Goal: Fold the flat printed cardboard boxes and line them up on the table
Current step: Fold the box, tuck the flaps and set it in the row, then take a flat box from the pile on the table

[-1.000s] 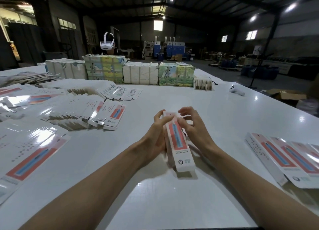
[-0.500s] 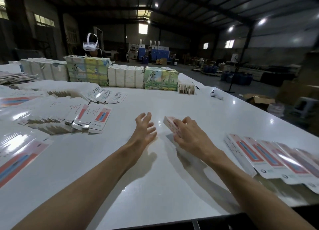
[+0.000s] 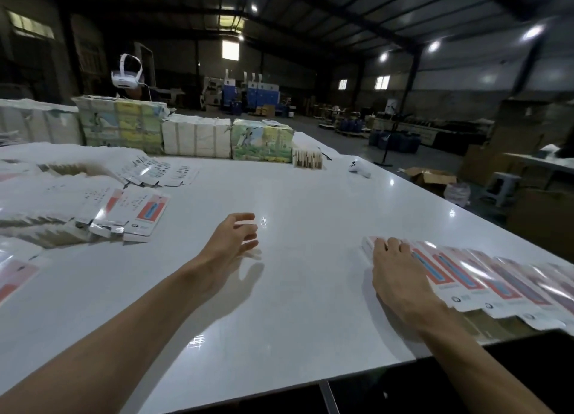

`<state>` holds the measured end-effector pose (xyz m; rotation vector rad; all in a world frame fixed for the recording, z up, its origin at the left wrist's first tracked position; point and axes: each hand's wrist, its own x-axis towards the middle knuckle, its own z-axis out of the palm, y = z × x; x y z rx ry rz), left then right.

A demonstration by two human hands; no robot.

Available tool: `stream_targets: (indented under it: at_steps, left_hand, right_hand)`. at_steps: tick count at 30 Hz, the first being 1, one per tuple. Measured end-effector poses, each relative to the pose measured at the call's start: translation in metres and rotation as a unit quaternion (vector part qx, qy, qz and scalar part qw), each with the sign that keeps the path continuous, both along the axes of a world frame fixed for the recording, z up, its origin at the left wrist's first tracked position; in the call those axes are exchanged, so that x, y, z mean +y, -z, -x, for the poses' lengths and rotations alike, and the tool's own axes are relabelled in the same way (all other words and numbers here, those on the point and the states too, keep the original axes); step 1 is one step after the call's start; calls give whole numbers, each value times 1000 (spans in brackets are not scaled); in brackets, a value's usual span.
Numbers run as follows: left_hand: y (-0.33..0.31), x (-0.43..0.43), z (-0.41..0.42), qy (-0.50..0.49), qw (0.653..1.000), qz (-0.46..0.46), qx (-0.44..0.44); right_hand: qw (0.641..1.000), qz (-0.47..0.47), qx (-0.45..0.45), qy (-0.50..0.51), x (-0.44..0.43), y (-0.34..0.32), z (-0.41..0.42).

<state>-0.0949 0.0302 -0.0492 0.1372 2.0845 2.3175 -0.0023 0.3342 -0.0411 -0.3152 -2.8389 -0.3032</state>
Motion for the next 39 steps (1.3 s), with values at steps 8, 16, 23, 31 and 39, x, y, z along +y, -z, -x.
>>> stream_targets:
  at_steps: [8,16,23,31,39]
  left_hand:
    - [-1,6,-2,-7,999,34,-10]
    - [-11,-30,9,-221,935,268,67]
    - [-40,-106,62,-319,797,513,-5]
    - [-37,-161,90,-328,650,675,-119]
    - [-55,-176,102,-297,686,645,-160]
  right_hand:
    - [997,1,57,-51,-31,-19,27]
    - [962,70,98,-247,-147,-25,86]
    - [945,112,57,-302,-148,12,98]
    - [929,157,48,-332,-146,13,104]
    - [920,200,40,-335,-145,12,105]
